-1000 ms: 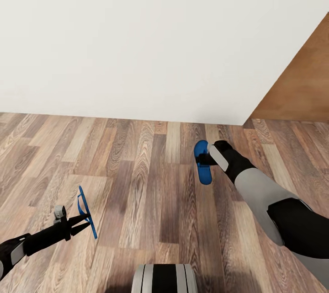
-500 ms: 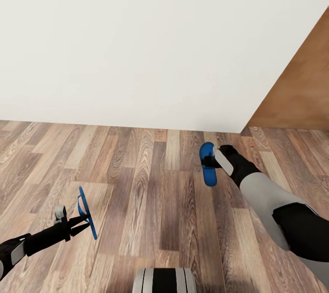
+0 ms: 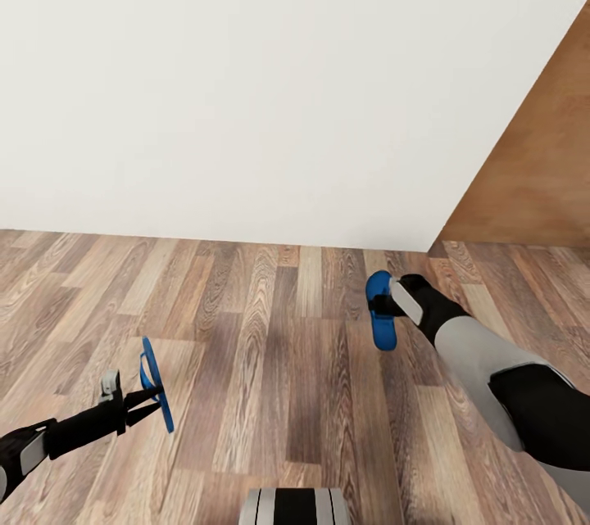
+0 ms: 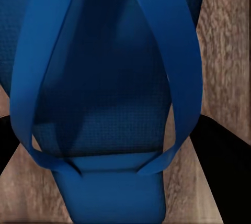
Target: In the bedroom, move the book from the bed onto either nightstand, and place the two sandals side by side next to the bed.
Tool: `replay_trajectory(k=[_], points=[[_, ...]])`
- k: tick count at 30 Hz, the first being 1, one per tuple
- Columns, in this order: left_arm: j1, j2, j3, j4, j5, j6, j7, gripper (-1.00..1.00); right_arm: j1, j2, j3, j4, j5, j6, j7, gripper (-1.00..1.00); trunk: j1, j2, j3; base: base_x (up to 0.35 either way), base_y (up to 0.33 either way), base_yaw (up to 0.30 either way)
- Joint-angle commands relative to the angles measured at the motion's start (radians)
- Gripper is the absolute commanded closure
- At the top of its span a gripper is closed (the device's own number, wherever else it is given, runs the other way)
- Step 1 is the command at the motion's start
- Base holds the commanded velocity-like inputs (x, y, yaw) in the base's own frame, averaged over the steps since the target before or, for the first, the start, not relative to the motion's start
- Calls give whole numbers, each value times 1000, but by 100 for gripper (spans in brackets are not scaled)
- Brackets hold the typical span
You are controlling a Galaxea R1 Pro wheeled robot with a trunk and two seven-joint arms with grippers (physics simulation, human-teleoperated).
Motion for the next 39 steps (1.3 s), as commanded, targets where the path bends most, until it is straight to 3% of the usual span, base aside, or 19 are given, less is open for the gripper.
replay_trajectory(k=[1, 27, 35, 39], points=[[0, 0, 6, 0, -7, 10, 1, 100, 0, -2, 7, 15, -13, -7, 0, 100, -1, 0, 3, 0, 0, 0], [0, 0, 6, 0, -7, 9, 48, 100, 0, -7, 5, 302, -16, -218, 64, 100, -12, 6, 104, 0, 0, 0], [0, -6, 6, -1, -7, 9, 87, 100, 0, -26, 5, 357, -94, -226, 149, 100, -16, 8, 135, 0, 0, 0], [0, -8, 6, -2, -7, 9, 91, 100, 1, -38, 4, 373, -107, -227, 159, 100, -18, 9, 150, 0, 0, 0]])
